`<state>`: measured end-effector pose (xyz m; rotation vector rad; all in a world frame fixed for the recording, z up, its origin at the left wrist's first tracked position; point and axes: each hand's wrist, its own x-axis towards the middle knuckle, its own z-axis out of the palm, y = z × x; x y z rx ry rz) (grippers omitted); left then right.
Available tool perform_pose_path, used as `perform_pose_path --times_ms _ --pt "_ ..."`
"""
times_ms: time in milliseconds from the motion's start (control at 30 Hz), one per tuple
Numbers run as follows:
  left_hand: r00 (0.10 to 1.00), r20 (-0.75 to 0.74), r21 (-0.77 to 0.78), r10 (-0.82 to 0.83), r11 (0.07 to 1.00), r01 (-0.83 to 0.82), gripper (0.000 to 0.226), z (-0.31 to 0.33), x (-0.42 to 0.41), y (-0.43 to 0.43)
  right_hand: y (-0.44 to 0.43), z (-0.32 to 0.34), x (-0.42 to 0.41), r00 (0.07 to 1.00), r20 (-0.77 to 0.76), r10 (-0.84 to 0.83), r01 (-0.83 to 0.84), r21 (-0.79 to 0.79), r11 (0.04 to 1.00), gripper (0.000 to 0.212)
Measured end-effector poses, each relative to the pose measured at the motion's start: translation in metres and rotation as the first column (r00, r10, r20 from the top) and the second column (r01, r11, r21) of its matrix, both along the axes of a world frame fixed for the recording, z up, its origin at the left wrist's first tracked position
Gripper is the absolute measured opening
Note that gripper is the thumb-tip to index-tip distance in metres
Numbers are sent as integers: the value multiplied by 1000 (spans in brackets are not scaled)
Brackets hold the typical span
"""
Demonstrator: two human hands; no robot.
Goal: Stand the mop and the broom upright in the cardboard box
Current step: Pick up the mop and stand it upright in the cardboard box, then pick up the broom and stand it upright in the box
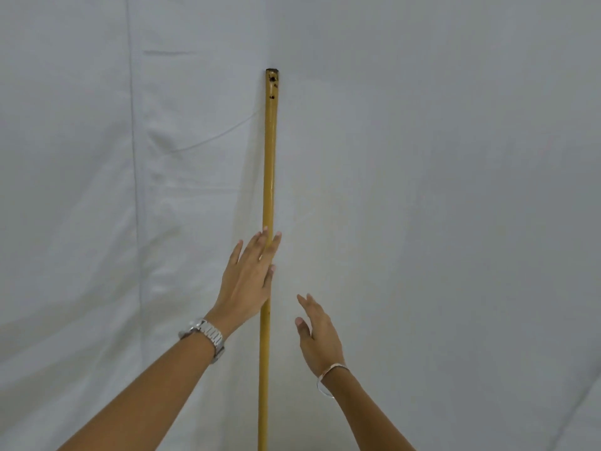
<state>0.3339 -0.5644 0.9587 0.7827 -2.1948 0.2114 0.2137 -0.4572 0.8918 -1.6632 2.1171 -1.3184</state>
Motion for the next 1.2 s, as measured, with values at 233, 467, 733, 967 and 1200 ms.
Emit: perform_pose_path --times_ms 233,467,733,967,1200 --pt "957 -280 -108 -71 993 43 49 4 -38 99 75 31 -24 827 -471 -308 226 -223 948 45" --pt "918 -354 -31 -181 983 182 48 4 -128 228 213 46 -108 528 -718 -453 359 -294 886 43" --pt "913 -276 59 -299 943 327 49 -60 -253 356 357 6 -233 485 -571 -662 641 -284 714 46" --pt "942 -86 265 -324 904 335 55 -201 -349 453 470 -114 -322 582 -564 -586 653 -105 750 47" --pt "931 160 516 -327 832 204 56 -418 -357 519 546 -330 -358 777 -477 -410 582 296 758 53"
